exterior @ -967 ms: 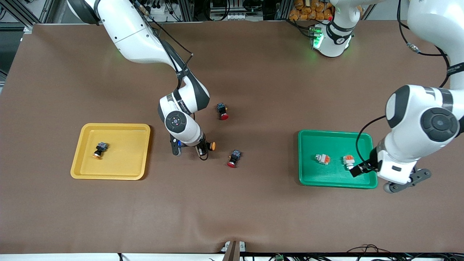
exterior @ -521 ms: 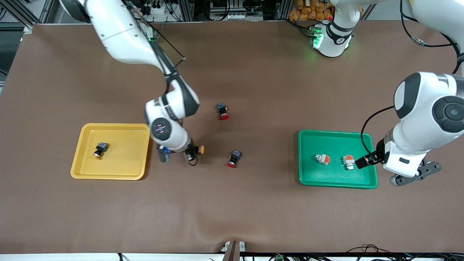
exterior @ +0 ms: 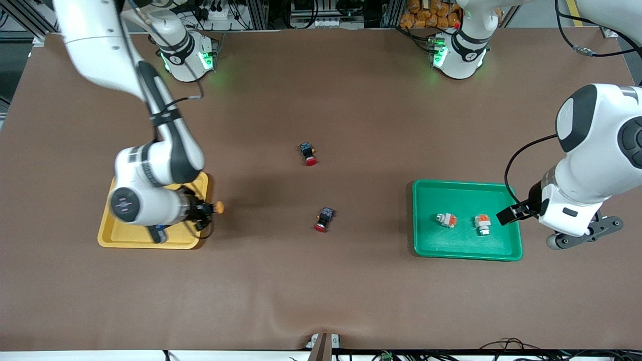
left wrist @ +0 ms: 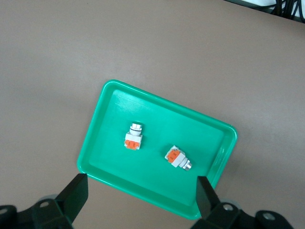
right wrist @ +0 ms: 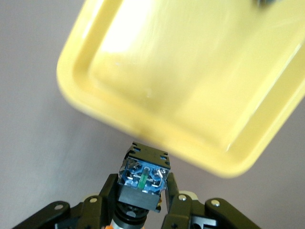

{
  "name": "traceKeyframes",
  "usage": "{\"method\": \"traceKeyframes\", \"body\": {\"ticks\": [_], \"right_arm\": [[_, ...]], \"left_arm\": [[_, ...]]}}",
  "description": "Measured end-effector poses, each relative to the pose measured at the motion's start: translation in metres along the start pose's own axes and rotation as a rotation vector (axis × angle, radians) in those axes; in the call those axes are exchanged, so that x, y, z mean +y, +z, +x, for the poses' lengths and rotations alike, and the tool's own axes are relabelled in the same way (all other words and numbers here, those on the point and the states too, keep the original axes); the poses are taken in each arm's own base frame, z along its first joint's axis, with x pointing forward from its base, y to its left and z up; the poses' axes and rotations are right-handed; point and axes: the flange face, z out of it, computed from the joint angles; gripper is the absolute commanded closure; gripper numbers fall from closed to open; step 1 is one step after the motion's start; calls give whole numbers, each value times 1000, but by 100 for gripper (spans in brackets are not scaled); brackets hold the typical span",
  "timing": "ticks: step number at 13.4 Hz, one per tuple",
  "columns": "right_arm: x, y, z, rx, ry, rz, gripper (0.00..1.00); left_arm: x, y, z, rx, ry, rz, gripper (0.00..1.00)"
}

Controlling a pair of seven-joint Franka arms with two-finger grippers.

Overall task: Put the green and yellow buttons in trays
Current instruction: 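Carry the second yellow button to the yellow tray with the right gripper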

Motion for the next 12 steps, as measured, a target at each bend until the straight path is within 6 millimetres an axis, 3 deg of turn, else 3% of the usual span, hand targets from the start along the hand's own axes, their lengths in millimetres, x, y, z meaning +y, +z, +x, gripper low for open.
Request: {"method": "traceKeyframes", "body": {"ticks": [4,8,10,12], "right_arm": [[33,-1,68,-4,-109,-4,90],[50,14,99,-24,-170,-15,80],[54,27,105,-36,-190,-29,57],[55,38,108,-44,-196,-39,0]], "left_arm": [[-20,-1,9,2,48,1,0],[-21,-6,9,4,57,2,0],[-21,-7,8,3,58,3,0],[-21,-6,8,2,58,4,0]]}}
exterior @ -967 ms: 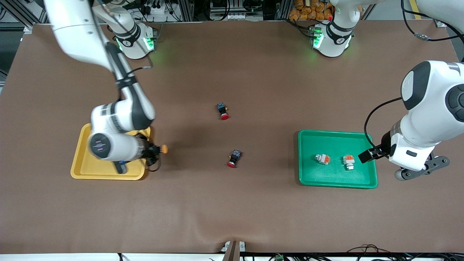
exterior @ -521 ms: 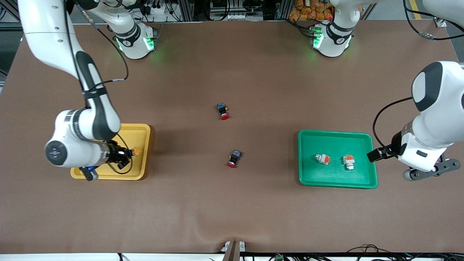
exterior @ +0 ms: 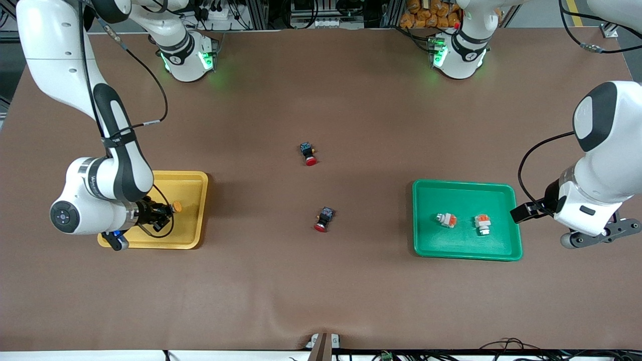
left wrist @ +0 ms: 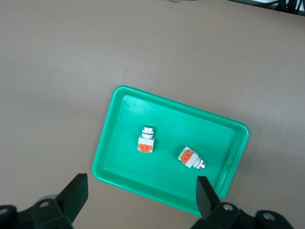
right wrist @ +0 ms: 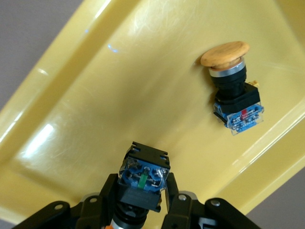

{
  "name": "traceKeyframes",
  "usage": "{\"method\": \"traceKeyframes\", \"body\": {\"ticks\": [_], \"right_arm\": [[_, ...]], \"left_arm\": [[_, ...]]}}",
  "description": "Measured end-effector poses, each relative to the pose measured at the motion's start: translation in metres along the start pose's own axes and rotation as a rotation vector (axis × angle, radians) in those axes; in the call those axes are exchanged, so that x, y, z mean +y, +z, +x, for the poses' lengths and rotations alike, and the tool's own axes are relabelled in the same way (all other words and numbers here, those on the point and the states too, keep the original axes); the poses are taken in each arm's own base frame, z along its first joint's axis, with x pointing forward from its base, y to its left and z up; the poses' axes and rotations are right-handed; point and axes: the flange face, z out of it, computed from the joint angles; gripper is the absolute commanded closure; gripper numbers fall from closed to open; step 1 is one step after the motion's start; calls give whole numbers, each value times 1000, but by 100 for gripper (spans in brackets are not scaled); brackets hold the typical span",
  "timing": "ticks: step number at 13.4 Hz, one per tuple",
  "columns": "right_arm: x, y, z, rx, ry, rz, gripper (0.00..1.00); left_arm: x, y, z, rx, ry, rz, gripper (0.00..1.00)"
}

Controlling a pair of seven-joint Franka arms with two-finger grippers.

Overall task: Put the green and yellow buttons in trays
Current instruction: 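Carry the second yellow button to the yellow tray with the right gripper, then open the right gripper and withdraw it from the yellow tray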

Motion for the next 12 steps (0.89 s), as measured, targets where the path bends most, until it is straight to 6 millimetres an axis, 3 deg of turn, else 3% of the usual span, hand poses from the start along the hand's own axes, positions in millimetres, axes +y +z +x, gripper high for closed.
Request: {"method": "traceKeyframes", "body": {"ticks": [4,7,9,12], "right_arm": [[-1,7,1,-4,-2,-4,0],[-7,-5,2,14,-5,17,0],[-14,-31,5,50,-11,57,0],[-24,-86,3,89,-83,103,0]], "left_arm": [[-1,0,0,-2,-1,1,0],[-3,1,1,-2,-5,2,0],[-4,1,1,-2,-6,2,0],[-4,1,1,-2,-6,2,0]]}}
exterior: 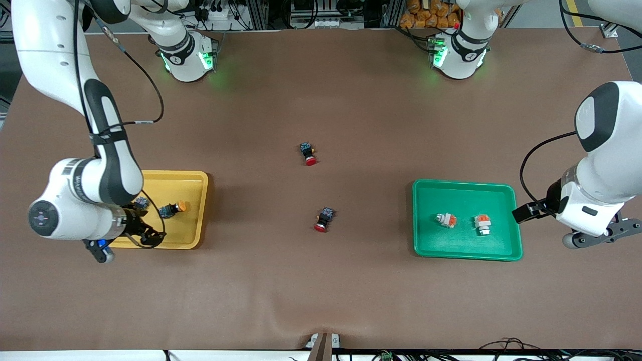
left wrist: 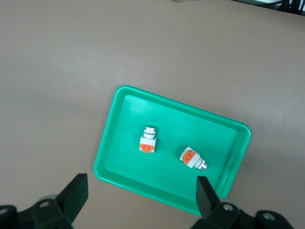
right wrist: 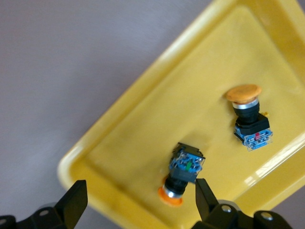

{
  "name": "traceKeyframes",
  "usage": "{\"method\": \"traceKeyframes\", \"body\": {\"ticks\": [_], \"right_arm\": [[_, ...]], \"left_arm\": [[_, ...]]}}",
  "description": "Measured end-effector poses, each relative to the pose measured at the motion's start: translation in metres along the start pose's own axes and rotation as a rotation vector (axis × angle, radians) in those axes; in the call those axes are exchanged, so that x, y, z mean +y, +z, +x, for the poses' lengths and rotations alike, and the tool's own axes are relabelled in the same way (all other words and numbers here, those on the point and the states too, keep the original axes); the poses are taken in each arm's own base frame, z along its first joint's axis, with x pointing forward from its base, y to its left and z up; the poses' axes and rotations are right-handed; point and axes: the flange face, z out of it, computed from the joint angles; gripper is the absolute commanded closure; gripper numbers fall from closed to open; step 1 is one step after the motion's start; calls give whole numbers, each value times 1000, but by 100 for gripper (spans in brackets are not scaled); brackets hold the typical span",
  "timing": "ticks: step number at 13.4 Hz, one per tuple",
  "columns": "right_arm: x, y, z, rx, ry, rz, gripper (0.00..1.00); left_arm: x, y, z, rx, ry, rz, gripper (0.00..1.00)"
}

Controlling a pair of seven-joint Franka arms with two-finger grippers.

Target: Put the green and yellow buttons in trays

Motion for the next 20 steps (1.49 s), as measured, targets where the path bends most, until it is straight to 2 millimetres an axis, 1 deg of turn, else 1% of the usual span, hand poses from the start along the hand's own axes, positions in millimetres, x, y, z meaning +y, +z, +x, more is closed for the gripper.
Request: {"method": "traceKeyframes", "body": {"ticks": [4,6,8,10,11,12,14,16,17,18,20], "right_arm": [[-40,-84,-14,87,-128,99,0],[-51,-125,-22,121,-152,134,0],[-55,-152,-28,121,-154,185,0],[-61,-178,-39,49,-135,322,0],[-56,-190,-40,44,-137,339,0],[-45,-199,-38,42,-161,320,0],[-13,-218,-34,21,-292,265,0],[22,-246,-33,27,-407,201,0],[37,-262,-40,29,-443,167,0],[50,-277,-51,16,-482,136,0],[75,-304,-77,-14,-610,69,0]], "left_arm": [[6,-1,-2,1,11,-5,0],[10,-4,-4,4,16,-8,0],[13,-9,-6,5,17,-21,0],[17,-10,-8,-1,21,-33,0],[19,-10,-10,-10,25,-33,0],[25,-10,-14,-25,35,-32,0],[40,-9,-26,-56,65,-28,0],[46,-5,-40,-72,84,-14,0],[46,-6,-47,-70,90,-5,0],[45,-11,-55,-60,95,3,0],[41,-32,-70,-30,108,16,0]]}}
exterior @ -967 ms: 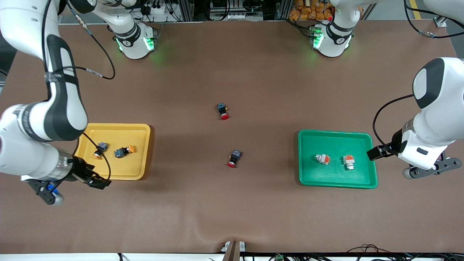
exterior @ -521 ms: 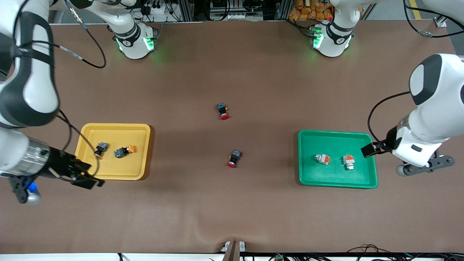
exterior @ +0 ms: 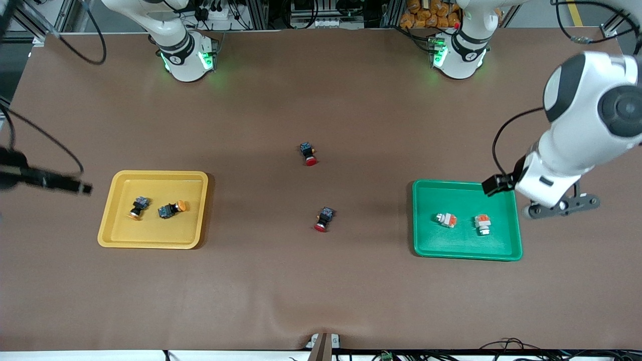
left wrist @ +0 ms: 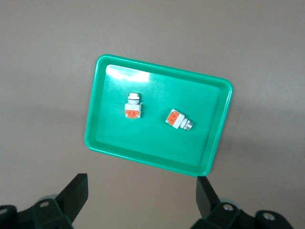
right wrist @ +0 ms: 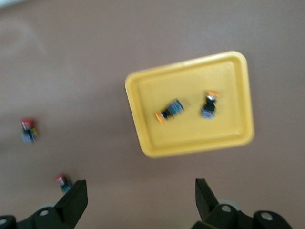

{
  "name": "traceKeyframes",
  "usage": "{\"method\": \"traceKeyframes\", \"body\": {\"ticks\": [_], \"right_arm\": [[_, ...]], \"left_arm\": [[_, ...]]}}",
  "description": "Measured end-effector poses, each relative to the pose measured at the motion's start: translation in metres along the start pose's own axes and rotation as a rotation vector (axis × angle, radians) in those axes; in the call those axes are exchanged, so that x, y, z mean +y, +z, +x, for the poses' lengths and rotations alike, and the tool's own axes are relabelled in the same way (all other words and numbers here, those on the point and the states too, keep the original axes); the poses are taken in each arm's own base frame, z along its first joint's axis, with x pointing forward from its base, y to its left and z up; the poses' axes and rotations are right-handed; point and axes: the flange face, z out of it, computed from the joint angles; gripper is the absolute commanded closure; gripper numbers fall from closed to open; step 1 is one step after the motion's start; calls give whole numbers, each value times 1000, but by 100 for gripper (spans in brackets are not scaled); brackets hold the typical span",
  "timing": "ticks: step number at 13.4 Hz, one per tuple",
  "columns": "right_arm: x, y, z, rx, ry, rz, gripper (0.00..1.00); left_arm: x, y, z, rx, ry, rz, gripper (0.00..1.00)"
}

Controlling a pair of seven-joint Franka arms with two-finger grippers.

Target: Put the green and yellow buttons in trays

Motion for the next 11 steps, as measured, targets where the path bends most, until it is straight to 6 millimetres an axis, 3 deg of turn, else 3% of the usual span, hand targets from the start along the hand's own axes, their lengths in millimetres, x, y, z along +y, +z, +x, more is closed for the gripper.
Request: {"method": "traceKeyframes", "body": {"ticks": [2,4,9,11], "right_arm": [[10,-28,-28,7,-143,-75,0],[16,-43,-53,25,-195,-125,0],[45,-35,-104,115,-264,-114,0],[48,-37,-110,133,-296,-115,0]], "left_arm": [[-3,-22,-11,34,15,8,0],[-6,-37,-19,42,56,15,0],[-17,-69,-31,32,82,15,0],[-18,-89,-39,39,89,6,0]]}}
